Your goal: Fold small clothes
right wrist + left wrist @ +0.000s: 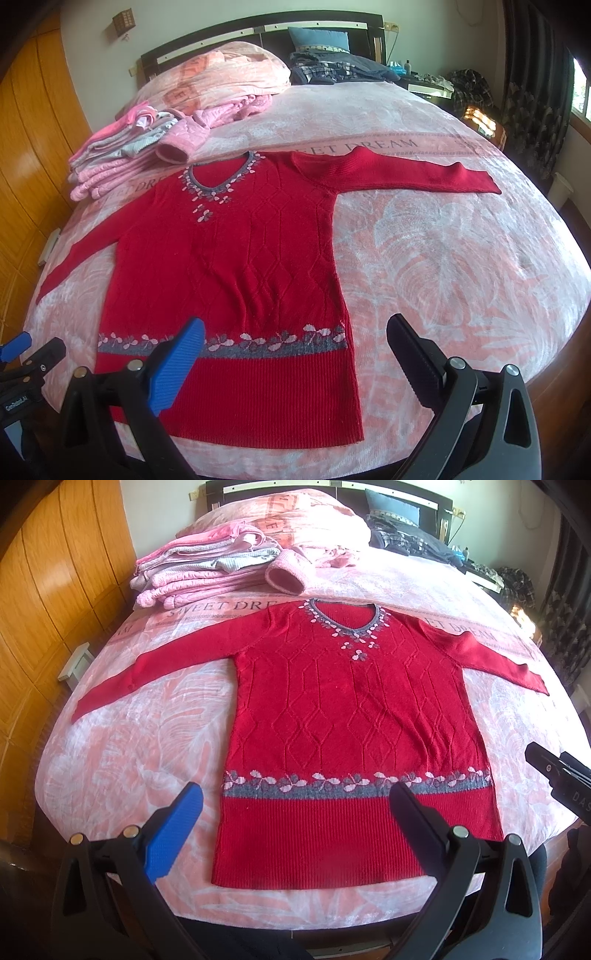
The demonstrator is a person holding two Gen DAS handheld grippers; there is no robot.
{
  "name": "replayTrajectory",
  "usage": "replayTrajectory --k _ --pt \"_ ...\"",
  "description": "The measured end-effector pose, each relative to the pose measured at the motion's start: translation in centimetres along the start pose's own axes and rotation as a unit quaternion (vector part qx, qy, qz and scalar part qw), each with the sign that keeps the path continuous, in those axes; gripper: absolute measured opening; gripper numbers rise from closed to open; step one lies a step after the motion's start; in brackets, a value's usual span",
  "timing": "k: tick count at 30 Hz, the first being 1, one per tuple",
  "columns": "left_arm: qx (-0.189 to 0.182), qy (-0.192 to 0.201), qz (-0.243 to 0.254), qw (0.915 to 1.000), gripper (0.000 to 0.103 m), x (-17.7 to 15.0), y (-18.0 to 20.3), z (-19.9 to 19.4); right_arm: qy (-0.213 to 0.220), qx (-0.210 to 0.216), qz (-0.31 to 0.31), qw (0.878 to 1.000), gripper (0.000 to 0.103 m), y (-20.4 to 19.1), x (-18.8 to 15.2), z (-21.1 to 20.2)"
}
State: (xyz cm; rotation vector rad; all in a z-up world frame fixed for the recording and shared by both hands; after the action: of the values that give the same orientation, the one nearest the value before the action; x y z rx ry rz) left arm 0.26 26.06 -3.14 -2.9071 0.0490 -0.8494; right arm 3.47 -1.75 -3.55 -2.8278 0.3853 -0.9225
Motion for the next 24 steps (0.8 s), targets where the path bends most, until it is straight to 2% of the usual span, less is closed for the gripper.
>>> replayTrajectory --k 4,9,15,19,24 --pt "-0.009 0.006 -0.009 0.9999 0.100 0.9 0.0 2.0 -0.014 0.027 0.007 1.000 0.099 2.2 1.8 1.8" --pt "-0.007 -0.009 0.000 0.9999 0.100 4.1 1.7 5.8 0.007 -0.020 0.003 1.000 0.099 7.8 6.7 5.1" --pt "-0.033 -0.010 0.011 0.9993 0.100 11.4 6.5 10.8 -0.002 -0.035 0.038 0.999 0.099 17.4 15.1 10.3" --pt "-0.071 -0.005 0.020 0.9972 0.100 15.9 10.3 13.4 0.003 -0.078 0.052 0.996 0.099 23.6 21.2 13.9" --pt "-0.072 0.006 0.028 0.9970 0.100 20.1 14.1 16.2 -0.022 -0.092 0.081 0.992 0.099 30.0 27.0 18.4"
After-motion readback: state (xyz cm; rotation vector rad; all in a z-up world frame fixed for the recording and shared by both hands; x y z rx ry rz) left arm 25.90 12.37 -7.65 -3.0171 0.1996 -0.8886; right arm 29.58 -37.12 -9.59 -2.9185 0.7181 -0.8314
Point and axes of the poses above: each gripper's, at about its wrist camera, not at the fingertips, and z roughly the way its jaws point, y to its right, x to its top, the point moved 1 cm from there along z, roughly the way its jaws point, and after that the axes turned 12 degrees about z, right-handed, at the moved point
